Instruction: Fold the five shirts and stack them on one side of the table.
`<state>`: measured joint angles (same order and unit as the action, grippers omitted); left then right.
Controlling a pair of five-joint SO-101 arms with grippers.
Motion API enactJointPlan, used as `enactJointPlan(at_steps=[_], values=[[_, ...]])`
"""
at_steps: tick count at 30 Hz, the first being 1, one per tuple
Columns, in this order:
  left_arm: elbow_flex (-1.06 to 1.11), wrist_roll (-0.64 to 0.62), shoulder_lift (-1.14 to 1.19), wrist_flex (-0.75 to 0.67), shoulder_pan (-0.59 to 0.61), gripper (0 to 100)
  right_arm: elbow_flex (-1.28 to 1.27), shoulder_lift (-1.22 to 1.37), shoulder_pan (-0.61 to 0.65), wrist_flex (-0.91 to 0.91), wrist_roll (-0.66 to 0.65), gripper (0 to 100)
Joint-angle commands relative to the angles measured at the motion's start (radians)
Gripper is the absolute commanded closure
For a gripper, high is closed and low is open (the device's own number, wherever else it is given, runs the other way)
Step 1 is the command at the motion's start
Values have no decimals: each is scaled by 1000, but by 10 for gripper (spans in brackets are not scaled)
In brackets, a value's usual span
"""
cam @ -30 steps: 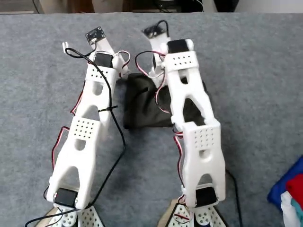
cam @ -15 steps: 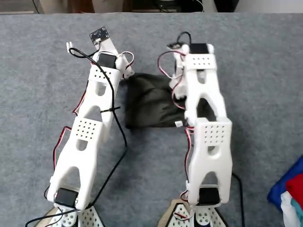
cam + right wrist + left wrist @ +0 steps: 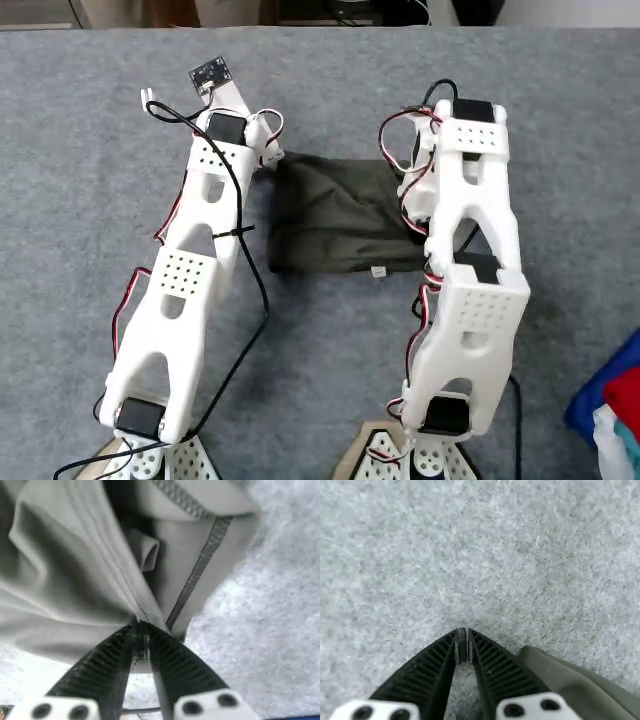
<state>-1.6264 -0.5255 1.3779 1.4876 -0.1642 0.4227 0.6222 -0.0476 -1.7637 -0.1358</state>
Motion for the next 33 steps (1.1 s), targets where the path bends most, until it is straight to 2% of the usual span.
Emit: enactJointPlan(at_steps=[1, 5, 9, 15, 25, 27, 33], values=[[-49, -3, -30, -3, -11, 971, -44, -85, -19, -17, -11, 972], [-49, -3, -53, 8, -15, 971, -117, -81, -47, 14, -11, 972], [-49, -3, -94, 48, -20, 971, -165, -85, -127, 80, -11, 972], [-49, -3, -107, 49, -20, 971, -42, -85, -174, 89, -66, 972], [-49, -3, -151, 51, -15, 970, 257, -77, -70, 35, -57, 969], [-49, -3, -174, 52, -18, 970, 277, -64, -41, 72, -11, 968], [-49, -6, -220, 80, -3, 968, 378, 101, 31, 138, 112, 826]])
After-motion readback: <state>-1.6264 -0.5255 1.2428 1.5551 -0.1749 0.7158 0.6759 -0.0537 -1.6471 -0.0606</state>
